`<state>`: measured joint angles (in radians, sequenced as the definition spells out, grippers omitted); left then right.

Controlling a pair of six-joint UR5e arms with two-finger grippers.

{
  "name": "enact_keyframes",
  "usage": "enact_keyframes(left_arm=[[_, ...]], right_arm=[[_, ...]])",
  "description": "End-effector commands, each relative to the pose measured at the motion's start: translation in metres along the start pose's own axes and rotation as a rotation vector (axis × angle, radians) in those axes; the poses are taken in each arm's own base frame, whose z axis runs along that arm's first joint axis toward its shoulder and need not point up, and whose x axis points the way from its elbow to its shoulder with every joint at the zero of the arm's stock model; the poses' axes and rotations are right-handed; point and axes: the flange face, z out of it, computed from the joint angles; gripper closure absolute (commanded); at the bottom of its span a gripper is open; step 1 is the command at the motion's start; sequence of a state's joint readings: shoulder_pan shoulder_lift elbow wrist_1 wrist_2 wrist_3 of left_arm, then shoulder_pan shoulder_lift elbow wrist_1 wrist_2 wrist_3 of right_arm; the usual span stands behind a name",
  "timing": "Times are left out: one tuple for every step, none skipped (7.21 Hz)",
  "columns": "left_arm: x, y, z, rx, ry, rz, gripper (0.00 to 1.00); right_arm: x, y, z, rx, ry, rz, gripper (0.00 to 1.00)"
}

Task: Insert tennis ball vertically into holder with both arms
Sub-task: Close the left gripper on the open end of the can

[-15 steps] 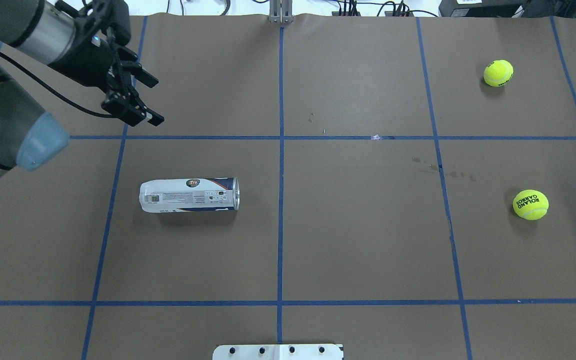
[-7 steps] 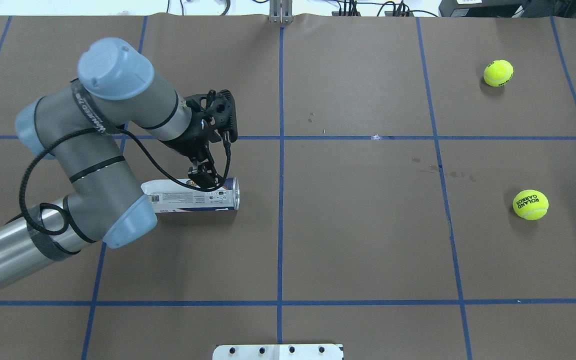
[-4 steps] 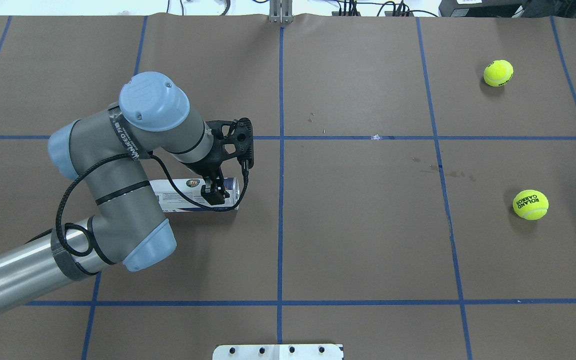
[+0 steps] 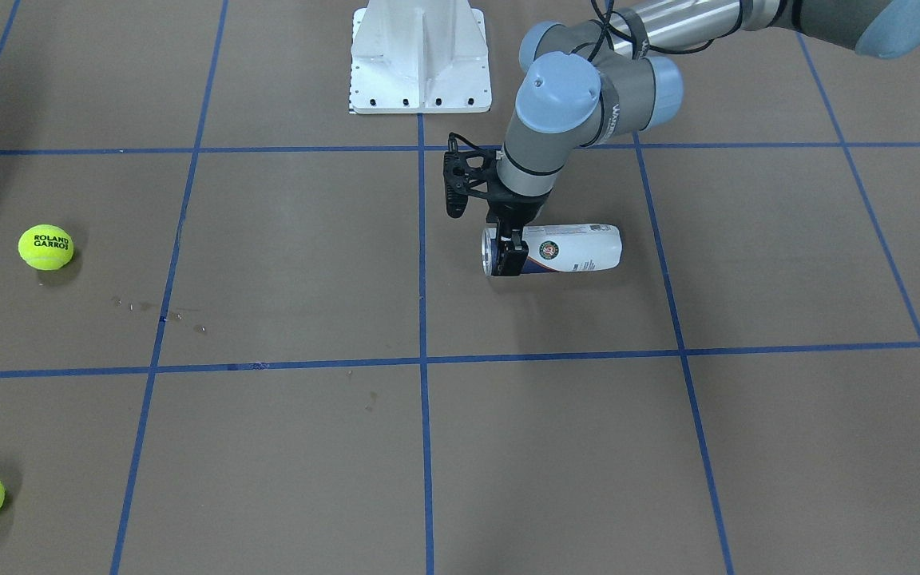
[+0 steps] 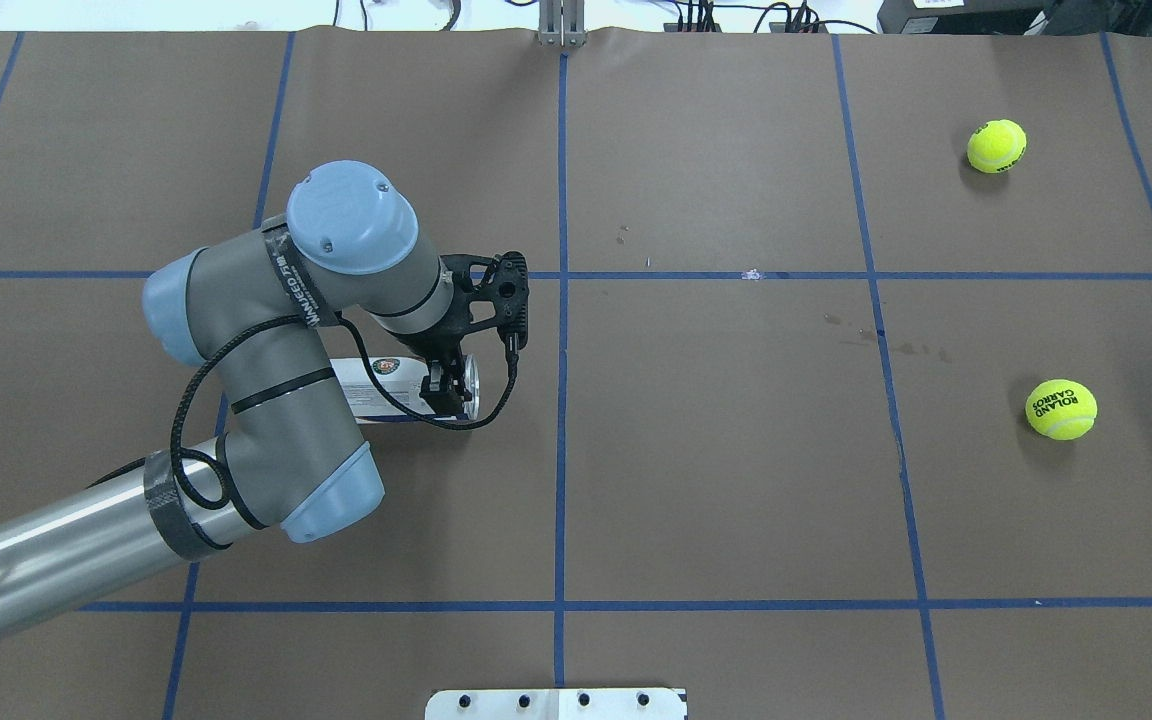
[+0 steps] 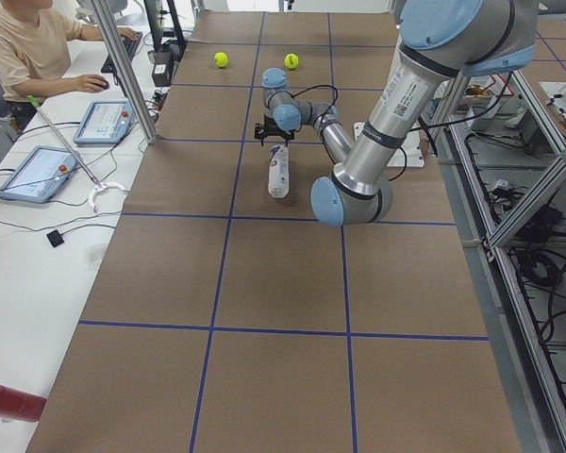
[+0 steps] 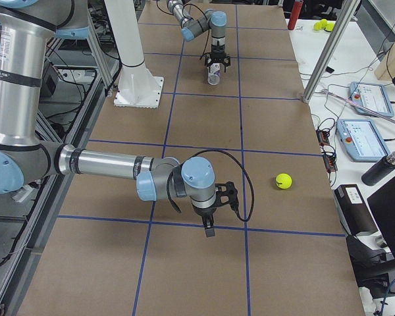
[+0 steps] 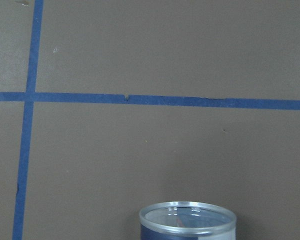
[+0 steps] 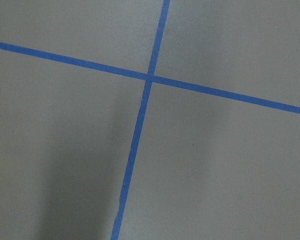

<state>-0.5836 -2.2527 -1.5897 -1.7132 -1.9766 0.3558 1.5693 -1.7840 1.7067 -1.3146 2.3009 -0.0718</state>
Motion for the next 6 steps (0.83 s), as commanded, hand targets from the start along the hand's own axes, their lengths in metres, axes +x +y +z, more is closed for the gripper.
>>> enact_keyframes(left_arm=[[-0.002,-0.001,0.012,-0.018,0.007,-0.004,0.01],[-0.002,0.001,0.019,-0.034,-0.001,-0.006,0.01],[0.001,0.0,0.026,-0.043,0.007,-0.008,0.01],[0.002,0.002,0.032,-0.052,0.013,-0.012,0.01],[0.001,0.004,0.036,-0.06,0.016,-0.015,0.01],[0.001,0.002,0.035,-0.058,0.015,-0.011,0.01]], right_arm=[[0.001,0.0,0.001,-0.002,0.0,0.001,0.0],[0.001,0.0,0.001,-0.002,0.0,0.001,0.0],[0.001,0.0,0.001,-0.002,0.0,0.001,0.0],[0.001,0.0,0.001,-0.002,0.0,0.001,0.0],[0.0,0.0,0.0,-0.001,0.0,0.0,0.0],[0.0,0.0,0.0,-0.001,0.0,0.0,0.0]])
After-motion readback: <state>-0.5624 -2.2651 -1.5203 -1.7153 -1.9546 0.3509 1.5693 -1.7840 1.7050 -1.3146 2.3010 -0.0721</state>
